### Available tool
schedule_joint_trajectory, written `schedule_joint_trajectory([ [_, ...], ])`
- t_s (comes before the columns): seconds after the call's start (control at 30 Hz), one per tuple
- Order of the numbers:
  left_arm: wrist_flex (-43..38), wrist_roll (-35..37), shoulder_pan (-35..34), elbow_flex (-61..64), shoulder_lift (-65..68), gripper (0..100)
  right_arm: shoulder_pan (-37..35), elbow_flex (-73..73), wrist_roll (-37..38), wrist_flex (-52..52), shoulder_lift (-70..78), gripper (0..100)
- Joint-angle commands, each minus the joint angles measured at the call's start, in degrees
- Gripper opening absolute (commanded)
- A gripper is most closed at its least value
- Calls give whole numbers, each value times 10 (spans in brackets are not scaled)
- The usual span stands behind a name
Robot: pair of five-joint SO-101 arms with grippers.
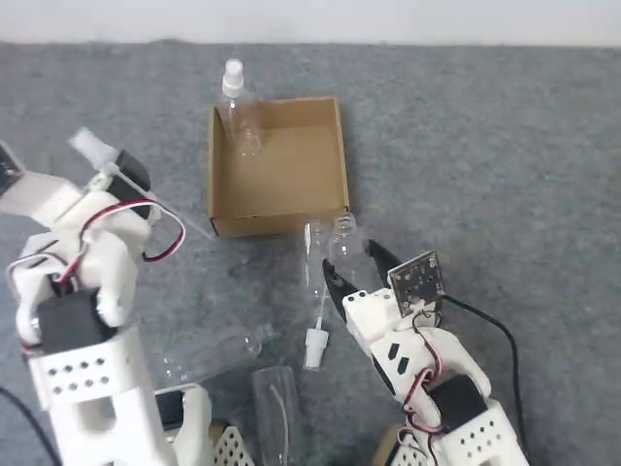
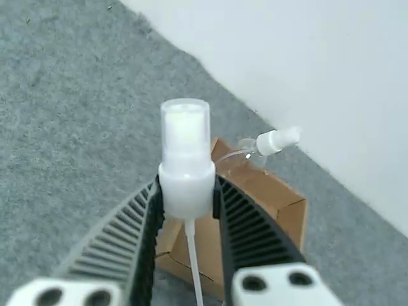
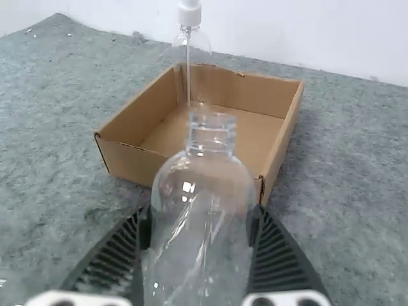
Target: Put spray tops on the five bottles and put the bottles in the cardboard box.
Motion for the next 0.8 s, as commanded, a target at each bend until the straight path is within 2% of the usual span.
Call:
schedule_joint_trajectory([
  [0.0,20,16,10,-73,-18,10,-7,4,11,-12,-7,20],
  [0.17,21,16,56,-88,-18,10,-7,4,15,-11,-7,19],
  [0.4,21,15,123,-76,-106,10,-8,9,113,-13,-7,7],
  [0.77,-96,14,138,86,-239,10,-8,13,120,-18,-7,7],
])
